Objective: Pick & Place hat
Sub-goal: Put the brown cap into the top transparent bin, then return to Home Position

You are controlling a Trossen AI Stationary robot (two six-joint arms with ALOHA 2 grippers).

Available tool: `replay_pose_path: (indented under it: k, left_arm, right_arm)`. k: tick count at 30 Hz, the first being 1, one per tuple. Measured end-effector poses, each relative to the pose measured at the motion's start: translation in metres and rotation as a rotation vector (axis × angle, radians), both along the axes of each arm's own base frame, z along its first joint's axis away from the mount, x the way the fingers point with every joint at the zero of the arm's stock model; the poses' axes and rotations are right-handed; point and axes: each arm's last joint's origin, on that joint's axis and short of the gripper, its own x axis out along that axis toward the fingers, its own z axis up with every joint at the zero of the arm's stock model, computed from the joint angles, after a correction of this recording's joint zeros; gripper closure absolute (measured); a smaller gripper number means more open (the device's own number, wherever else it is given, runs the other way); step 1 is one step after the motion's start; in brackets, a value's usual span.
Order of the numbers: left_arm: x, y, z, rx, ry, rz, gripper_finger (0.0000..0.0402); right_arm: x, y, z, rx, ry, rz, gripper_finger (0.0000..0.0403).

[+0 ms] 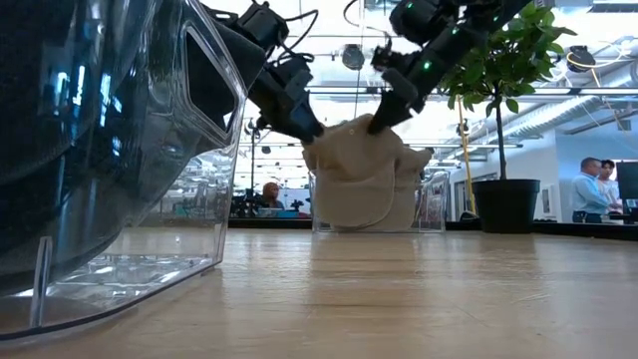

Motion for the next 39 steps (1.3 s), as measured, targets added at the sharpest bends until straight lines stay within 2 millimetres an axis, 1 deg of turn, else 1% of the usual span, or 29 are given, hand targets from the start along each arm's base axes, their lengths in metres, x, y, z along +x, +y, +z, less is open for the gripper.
replay_pose_path:
  k: [3,5,10,13,23,29,32,34,36,37,39]
  left_arm:
    - [-0.006,-0.002,0.009,0.004,-0.005,0.003,0.0179]
    - [-0.009,-0.004,0.015,0.010,-0.017,0.003,0.0172]
    - [-0.015,-0.006,0.023,0.025,-0.014,-0.006,0.0173]
    - [-0.016,-0.006,0.026,0.033,-0.020,0.000,0.0181]
    - [-0.016,-0.006,0.024,0.033,-0.008,-0.003,0.0206]
    - [-0.022,-0.008,0.028,0.027,0.012,-0.003,0.0219]
    - [-0.031,-0.012,0.035,0.022,0.040,0.000,0.0235]
    - [-0.038,-0.017,0.044,0.037,0.037,0.004,0.0255]
    - [-0.049,-0.023,0.050,0.030,0.070,0.004,0.0283]
    - [-0.050,-0.027,0.055,0.044,0.057,-0.005,0.0300]
    - [-0.060,-0.034,0.063,0.054,0.073,-0.017,0.0340]
  right_arm:
    - [-0.006,0.002,0.011,-0.028,-0.034,0.009,0.0232]
    - [-0.010,0.004,0.016,-0.031,-0.038,0.008,0.0227]
    - [-0.016,0.007,0.025,-0.042,-0.072,0.006,0.0226]
    - [-0.016,0.007,0.026,-0.042,-0.073,0.006,0.0230]
    - [-0.017,0.007,0.025,-0.037,-0.061,0.005,0.0228]
    - [-0.019,0.009,0.021,-0.006,-0.028,-0.001,0.0234]
    - [-0.021,0.013,0.021,0.027,-0.021,-0.010,0.0247]
    - [-0.024,0.019,0.024,0.032,-0.016,0.003,0.0265]
    - [-0.028,0.025,0.029,0.041,-0.028,0.009,0.0288]
    - [-0.031,0.028,0.031,0.050,-0.025,0.011,0.0302]
    - [-0.036,0.036,0.037,0.060,-0.040,0.023,0.0330]
